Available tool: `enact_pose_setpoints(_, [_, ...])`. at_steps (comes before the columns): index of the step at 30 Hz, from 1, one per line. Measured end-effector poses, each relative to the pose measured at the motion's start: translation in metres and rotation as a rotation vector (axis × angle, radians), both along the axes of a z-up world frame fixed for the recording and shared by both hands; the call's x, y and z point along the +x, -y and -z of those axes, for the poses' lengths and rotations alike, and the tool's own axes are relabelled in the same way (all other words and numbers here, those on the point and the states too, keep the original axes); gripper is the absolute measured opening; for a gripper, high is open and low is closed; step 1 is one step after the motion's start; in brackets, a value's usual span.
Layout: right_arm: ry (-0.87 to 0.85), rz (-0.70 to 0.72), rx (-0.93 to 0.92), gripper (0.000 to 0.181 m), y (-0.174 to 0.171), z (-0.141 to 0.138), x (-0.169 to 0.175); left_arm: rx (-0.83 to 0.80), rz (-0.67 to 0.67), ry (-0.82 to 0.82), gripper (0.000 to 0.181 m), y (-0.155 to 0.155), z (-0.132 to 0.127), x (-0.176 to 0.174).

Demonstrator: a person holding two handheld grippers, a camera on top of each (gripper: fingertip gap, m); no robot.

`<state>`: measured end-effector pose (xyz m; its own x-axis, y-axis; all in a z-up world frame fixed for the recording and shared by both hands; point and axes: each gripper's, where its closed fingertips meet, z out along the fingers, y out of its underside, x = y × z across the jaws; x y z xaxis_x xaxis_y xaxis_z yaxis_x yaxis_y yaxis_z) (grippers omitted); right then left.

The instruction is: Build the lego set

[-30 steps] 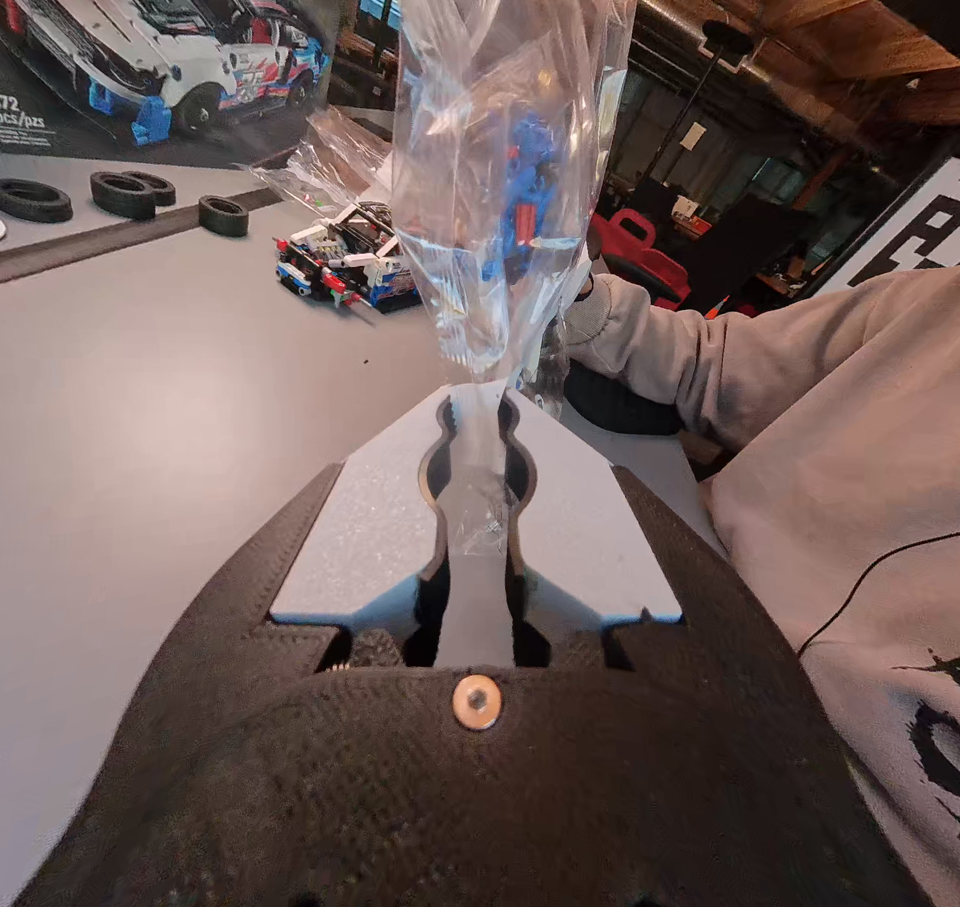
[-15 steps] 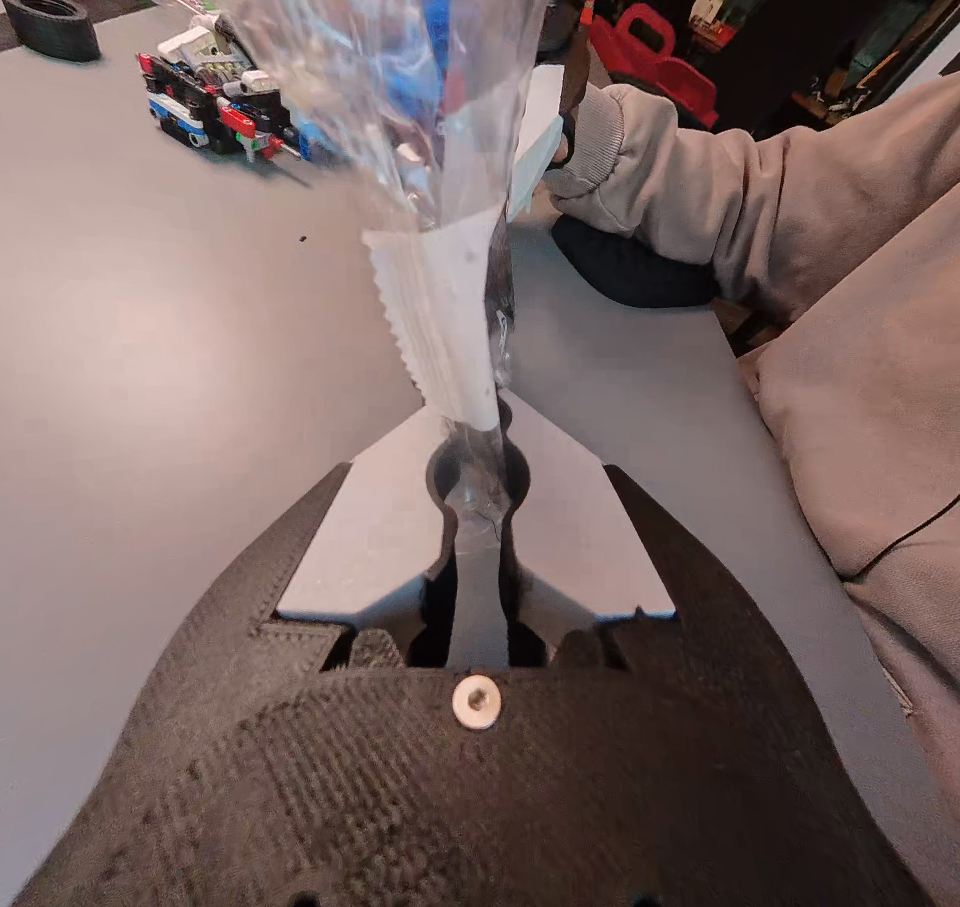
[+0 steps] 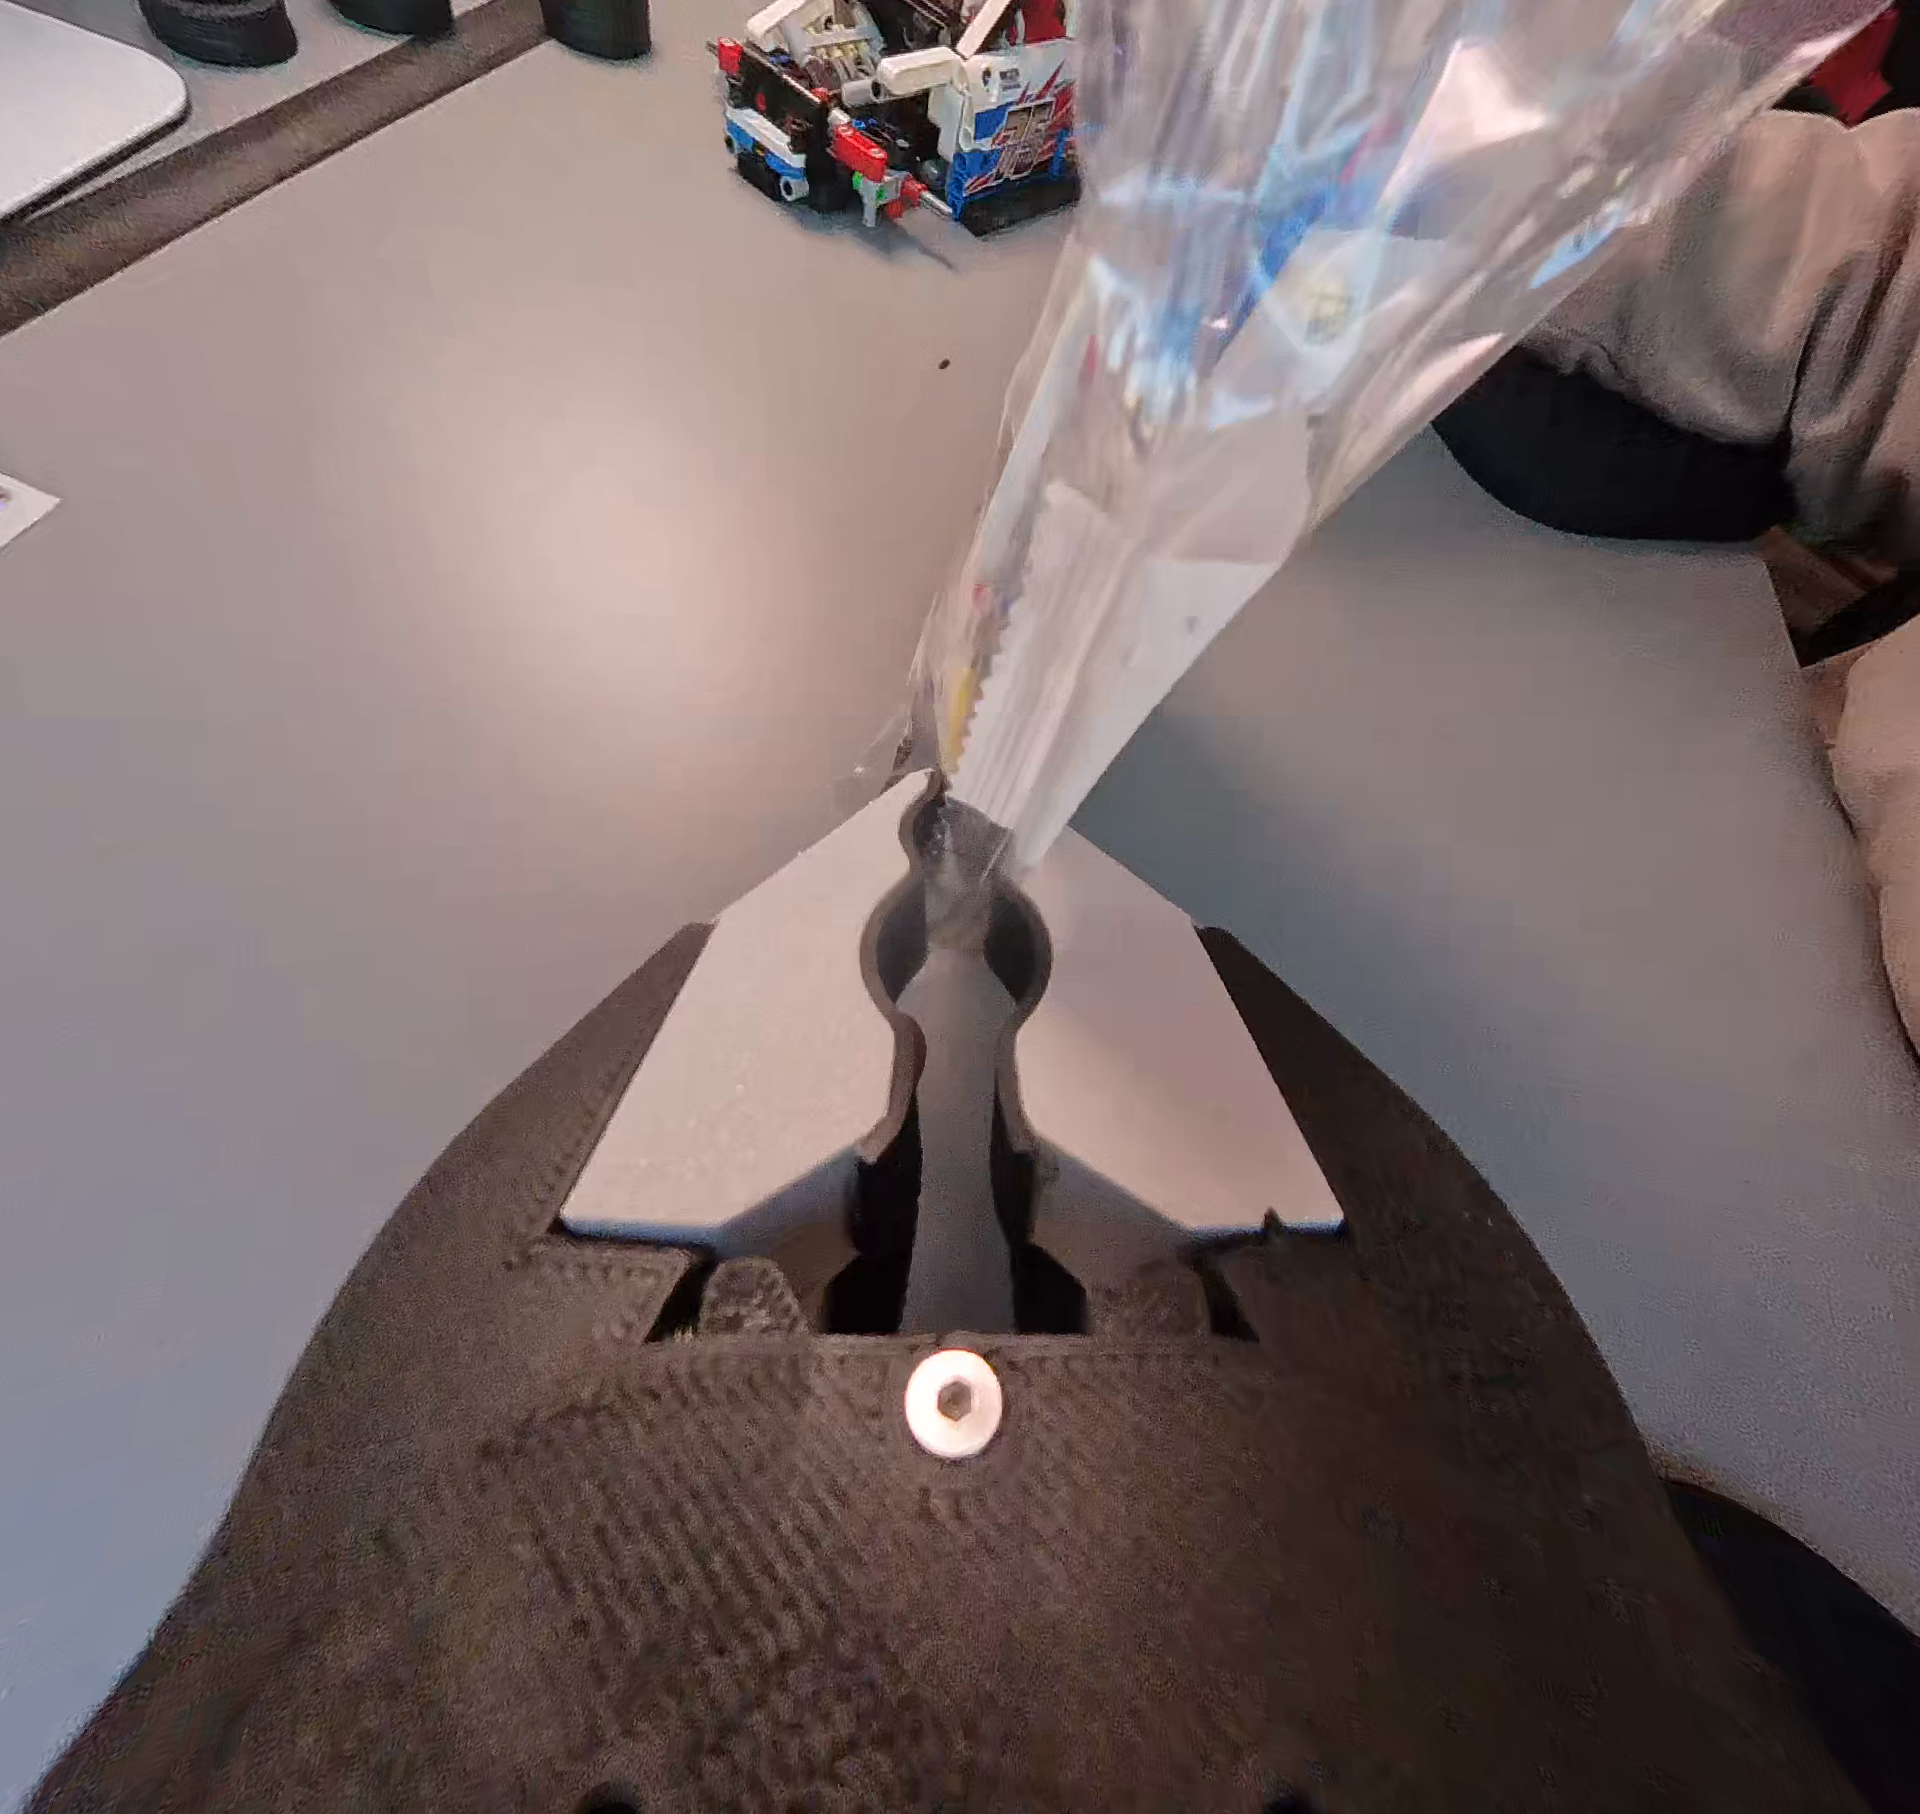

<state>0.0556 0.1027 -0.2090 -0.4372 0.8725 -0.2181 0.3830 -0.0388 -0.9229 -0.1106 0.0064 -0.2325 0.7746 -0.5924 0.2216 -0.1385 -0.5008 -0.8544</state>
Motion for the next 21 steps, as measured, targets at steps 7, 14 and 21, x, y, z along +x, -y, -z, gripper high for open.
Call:
enact_pose_setpoints(7, [0.035, 0.027, 0.135, 0.055, 0.024, 0.011, -0.027, 0.013, 0.030, 0.003, 0.002, 0.000, 0.002, 0.009])
enact_pose_setpoints(14, [0.028, -0.044, 0.181, 0.001, 0.041, 0.022, -0.048, 0.046, 0.091, -0.007, 0.019, 0.004, 0.002, 0.026])
enact_pose_setpoints(21, [0.011, -0.064, 0.067, 0.000, 0.039, 0.020, -0.036, 0.023, 0.182, -0.212, 0.022, 0.010, 0.035, 0.035])
